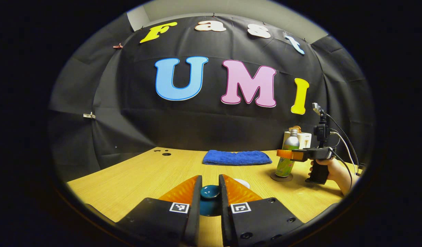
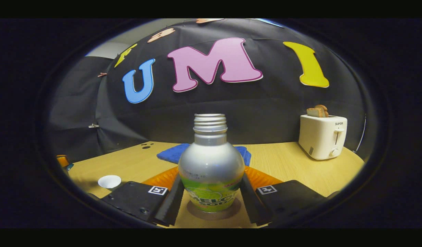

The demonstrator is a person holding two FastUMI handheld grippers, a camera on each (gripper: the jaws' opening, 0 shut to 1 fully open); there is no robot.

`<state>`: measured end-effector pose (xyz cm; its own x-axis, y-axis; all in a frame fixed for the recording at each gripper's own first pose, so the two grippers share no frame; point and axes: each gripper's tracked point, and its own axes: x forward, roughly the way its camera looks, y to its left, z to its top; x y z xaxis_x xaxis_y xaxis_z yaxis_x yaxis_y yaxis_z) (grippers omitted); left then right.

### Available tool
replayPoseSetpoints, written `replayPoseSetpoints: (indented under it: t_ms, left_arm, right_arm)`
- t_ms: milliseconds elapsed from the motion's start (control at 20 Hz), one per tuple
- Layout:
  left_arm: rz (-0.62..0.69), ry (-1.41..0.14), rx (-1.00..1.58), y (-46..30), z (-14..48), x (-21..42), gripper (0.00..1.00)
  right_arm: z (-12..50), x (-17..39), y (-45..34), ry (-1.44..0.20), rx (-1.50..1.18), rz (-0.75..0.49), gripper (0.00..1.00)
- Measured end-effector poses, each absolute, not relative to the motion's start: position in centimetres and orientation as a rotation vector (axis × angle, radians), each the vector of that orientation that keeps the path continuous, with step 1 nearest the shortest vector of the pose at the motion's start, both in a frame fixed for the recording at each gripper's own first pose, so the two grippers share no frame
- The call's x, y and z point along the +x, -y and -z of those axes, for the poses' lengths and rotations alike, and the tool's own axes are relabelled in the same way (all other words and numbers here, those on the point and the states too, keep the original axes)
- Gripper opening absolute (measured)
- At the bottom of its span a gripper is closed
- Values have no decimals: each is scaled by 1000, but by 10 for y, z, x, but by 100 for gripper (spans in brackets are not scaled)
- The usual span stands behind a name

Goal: Open the teacup lid with one hand, grasp the water bottle and pour water into the teacup with the other hand; after pouring, place the water bottle on the coaster and then close the teacup lid.

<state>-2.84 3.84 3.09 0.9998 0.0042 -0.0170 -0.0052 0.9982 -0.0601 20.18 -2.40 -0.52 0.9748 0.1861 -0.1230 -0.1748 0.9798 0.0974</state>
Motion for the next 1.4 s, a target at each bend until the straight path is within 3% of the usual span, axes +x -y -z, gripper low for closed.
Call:
replayPoseSetpoints:
  t_ms: [50, 200, 350, 400, 700, 800, 1400]
  left_arm:
    - [2, -17, -62, -35, -31, -29, 32]
    - [9, -27, -64, -32, -27, -30, 27]
    - [7, -25, -62, -33, -27, -34, 32]
    - [4, -25, -58, -33, -27, -35, 27]
    - [-16, -30, -46, -37, -27, -43, 27]
    - [-25, -23, -39, -39, -29, -47, 32]
    - [-13, 4, -29, -30, -39, -58, 30]
  right_arm:
    - [4, 201, 23, -129, 84, -183, 80]
    - [9, 201, 23, -136, 56, -176, 76]
    - [12, 201, 26, -133, 32, -162, 81]
    - [12, 201, 26, -131, 37, -156, 82]
    - [15, 198, 27, -136, 27, -152, 80]
    - [19, 197, 25, -155, 44, -158, 99]
    - [25, 163, 23, -225, 41, -144, 99]
